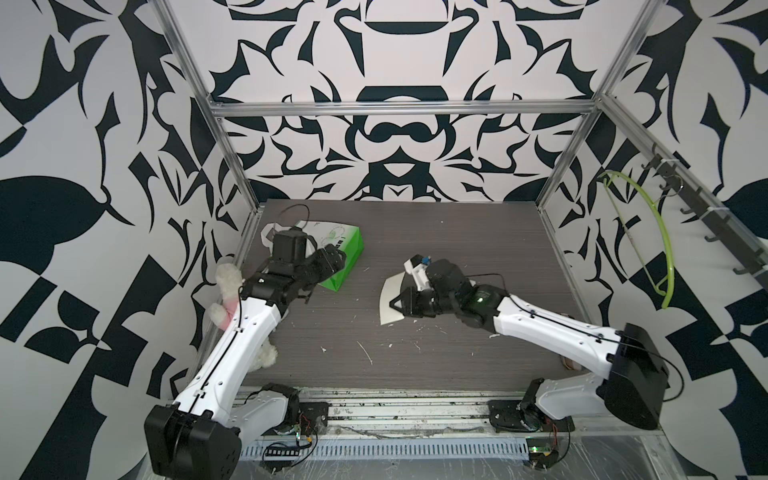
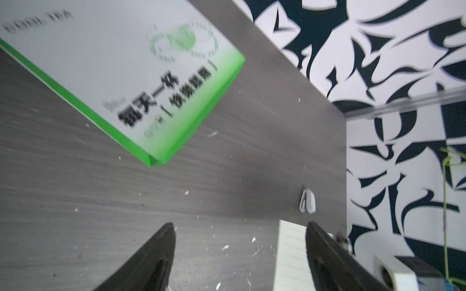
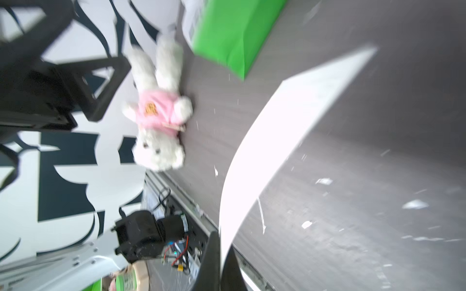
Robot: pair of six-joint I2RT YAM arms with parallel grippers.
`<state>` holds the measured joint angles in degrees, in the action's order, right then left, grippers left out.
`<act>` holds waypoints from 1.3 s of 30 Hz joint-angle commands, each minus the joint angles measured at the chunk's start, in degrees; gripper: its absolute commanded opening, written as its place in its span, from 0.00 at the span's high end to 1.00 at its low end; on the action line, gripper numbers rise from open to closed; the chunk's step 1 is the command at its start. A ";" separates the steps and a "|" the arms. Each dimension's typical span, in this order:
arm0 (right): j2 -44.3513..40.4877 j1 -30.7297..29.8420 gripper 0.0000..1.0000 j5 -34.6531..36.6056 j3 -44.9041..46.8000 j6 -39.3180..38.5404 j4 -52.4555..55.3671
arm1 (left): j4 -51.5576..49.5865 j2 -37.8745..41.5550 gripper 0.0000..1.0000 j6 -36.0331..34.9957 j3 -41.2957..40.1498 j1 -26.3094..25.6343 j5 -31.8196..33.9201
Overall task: Staple the receipts to the bags
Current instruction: Pick up the receipt from the center of the board, then move the takeout bag to the center of the board.
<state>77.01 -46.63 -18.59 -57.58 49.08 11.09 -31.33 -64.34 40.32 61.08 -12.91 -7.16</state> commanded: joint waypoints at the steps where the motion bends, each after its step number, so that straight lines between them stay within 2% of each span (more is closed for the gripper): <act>1: -1.48 3.91 1.00 -1.47 -4.54 -7.83 8.44 | -9.57 -3.08 0.10 -4.35 3.15 4.47 1.27; 7: 1.09 5.76 1.00 -4.20 -7.63 -8.92 7.45 | -7.47 -6.81 0.13 4.17 2.64 15.03 -2.20; 10: 1.95 6.01 1.00 -5.03 -7.53 -8.63 6.10 | -3.84 -8.25 0.20 9.61 0.91 17.20 -4.89; 17: 1.43 7.68 1.00 -5.80 -7.72 -8.92 5.69 | 0.64 -18.02 0.31 13.70 0.10 17.57 -8.64; 23: 1.03 8.22 1.00 -5.49 -7.98 -8.71 5.61 | 3.32 -22.08 0.30 14.26 -0.17 17.58 -6.94; 31: 0.75 8.58 1.00 -5.13 -7.90 -7.35 3.75 | 13.96 -28.25 0.31 15.83 -0.69 17.56 -8.57; 39: 1.11 9.26 1.00 -5.93 -8.97 -7.19 3.26 | 16.40 -32.60 0.33 15.85 0.60 17.59 -8.04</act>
<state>79.81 -37.78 -23.79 -63.83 41.91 16.43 -16.78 -95.39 55.99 61.30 4.54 -14.83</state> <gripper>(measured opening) 0.047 0.680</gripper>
